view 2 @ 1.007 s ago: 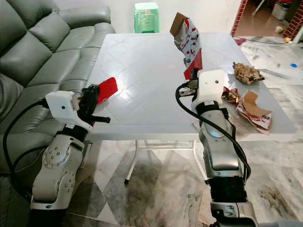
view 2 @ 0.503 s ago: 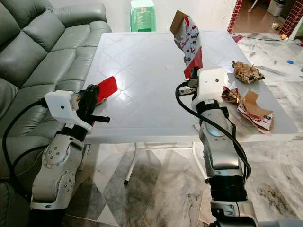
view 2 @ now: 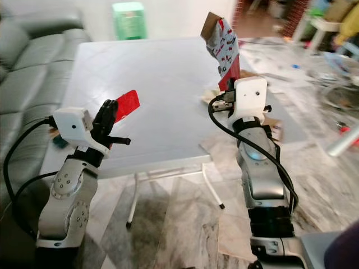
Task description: Picking trash to rubbish bin
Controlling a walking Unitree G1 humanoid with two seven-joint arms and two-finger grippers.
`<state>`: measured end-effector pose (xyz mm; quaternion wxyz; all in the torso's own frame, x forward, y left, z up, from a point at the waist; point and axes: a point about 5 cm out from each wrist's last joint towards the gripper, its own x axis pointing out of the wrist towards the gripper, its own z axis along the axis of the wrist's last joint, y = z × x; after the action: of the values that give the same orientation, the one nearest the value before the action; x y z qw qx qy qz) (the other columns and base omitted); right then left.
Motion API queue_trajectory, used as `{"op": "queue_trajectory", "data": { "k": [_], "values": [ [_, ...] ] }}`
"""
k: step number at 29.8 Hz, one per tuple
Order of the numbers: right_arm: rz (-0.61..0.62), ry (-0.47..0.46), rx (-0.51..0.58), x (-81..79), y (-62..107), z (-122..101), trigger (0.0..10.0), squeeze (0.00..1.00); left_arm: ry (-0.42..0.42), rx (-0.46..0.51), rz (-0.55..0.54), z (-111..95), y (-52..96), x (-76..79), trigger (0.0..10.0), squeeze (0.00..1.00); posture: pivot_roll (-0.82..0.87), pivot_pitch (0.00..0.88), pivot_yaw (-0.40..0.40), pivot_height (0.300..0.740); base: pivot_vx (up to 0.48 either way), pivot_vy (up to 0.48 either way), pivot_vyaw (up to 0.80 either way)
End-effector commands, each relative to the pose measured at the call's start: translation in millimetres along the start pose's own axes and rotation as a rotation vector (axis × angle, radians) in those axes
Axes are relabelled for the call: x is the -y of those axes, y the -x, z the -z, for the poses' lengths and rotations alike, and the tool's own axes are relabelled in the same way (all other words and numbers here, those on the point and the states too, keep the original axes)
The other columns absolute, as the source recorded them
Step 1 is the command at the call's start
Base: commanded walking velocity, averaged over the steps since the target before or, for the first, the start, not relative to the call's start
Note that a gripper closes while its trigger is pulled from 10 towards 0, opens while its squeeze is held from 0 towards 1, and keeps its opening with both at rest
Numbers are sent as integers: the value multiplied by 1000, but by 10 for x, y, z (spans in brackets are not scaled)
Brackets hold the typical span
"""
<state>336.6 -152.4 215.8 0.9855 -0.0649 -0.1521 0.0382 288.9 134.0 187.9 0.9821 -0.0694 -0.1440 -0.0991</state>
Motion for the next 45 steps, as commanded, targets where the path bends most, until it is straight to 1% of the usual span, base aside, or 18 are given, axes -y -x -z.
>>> {"op": "queue_trajectory", "data": {
  "k": [1,45],
  "values": [
    [17,3,7,62,5,-26,10000,0,11,-6,16,13,-6,49,0,0,-46,37,6,740,0,0,-800],
    [30,2,8,80,-2,-40,10000,0,4,0,14,-3,-27,35,0,0,-48,40,13,740,0,0,-800]
  ]
}}
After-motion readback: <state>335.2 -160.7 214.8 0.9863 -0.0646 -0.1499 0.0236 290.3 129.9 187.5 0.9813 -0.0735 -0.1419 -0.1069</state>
